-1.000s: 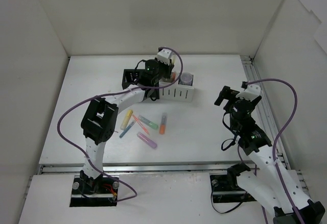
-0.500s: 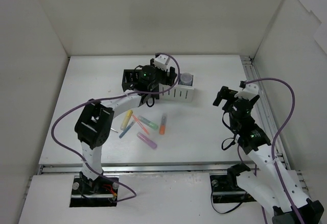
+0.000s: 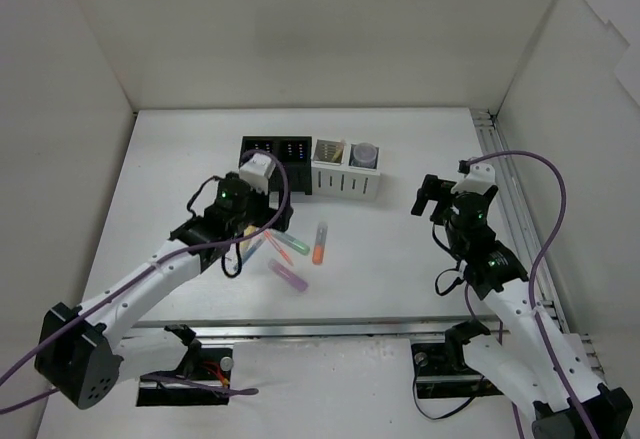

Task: Sort the stationery into containers
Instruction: Pick up the pen from the center of the board.

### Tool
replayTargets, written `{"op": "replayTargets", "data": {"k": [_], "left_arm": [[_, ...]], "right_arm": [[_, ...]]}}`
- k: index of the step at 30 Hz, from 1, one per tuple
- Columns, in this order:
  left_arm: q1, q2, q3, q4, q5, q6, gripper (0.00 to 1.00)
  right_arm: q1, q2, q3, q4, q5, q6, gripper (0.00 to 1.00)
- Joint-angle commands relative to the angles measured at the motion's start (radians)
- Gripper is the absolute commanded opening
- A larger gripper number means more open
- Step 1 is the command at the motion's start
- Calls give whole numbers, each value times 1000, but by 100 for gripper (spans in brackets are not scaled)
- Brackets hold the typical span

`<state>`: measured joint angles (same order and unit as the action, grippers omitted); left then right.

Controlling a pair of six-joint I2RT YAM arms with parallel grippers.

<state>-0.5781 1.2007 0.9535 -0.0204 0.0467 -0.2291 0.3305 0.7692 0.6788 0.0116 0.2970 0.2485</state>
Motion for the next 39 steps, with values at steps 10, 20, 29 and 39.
{"op": "replayTargets", "data": {"k": [10, 20, 29, 39], "left_arm": [[77, -142, -329, -187, -87, -231, 99], [123, 14, -326, -161, 16, -222, 74], [123, 92, -306, -162, -2, -223, 70], [112, 210, -242, -176, 5, -211, 36]], "right_arm": [[-15, 70, 59, 18, -35, 2, 98], [-15, 88, 67, 8, -15, -5, 98], [-19, 111, 85, -2, -19, -8, 98], [-19, 114, 82, -2, -16, -11, 98]]}}
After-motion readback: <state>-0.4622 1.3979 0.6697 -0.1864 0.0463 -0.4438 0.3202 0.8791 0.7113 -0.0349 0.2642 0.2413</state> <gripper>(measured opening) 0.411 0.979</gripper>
